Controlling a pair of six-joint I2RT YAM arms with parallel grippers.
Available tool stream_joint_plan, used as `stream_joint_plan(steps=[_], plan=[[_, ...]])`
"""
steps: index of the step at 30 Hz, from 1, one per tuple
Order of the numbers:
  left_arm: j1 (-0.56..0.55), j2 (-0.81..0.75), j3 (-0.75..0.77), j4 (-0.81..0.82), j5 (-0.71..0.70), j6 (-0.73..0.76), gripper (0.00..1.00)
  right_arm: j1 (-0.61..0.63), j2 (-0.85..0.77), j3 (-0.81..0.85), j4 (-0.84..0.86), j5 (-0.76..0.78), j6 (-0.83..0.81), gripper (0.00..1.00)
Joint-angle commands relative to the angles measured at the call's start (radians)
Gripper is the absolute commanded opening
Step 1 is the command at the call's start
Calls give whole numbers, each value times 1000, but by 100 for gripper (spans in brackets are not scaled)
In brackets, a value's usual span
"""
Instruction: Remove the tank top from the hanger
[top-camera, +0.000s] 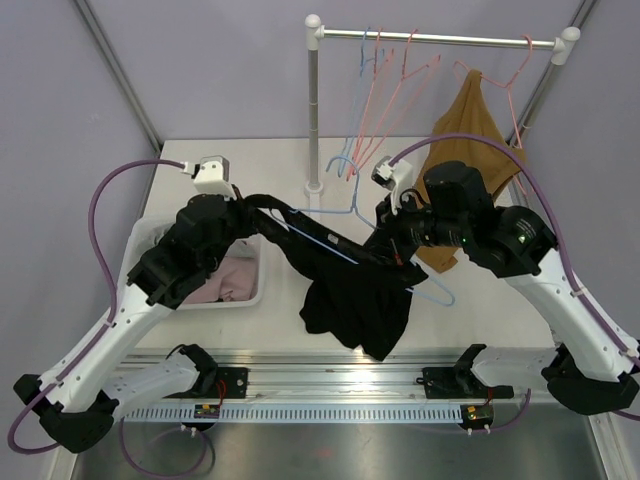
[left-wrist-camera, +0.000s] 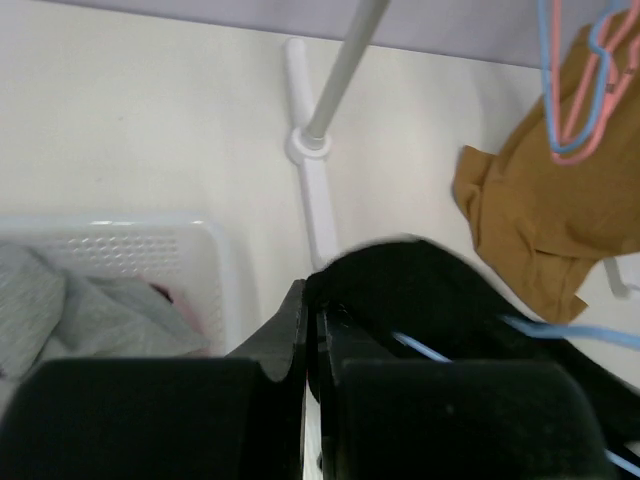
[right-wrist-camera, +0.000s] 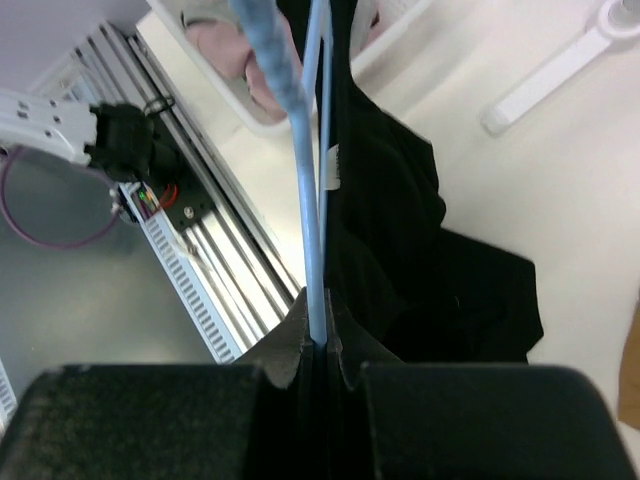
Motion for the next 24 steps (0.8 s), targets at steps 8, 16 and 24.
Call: stream_joint_plan(steps=[8,16,24], plan=[[19,6,20,-22,-58,-19,0,8,-219,-140,101,-58,-30,0],[57,75,47,-28,14,-44,0,10,-337,-204,110,-149,-127,0],[-25,-7,-216,284,591,-71,0,8,-544,-595,1110,107,34,0]])
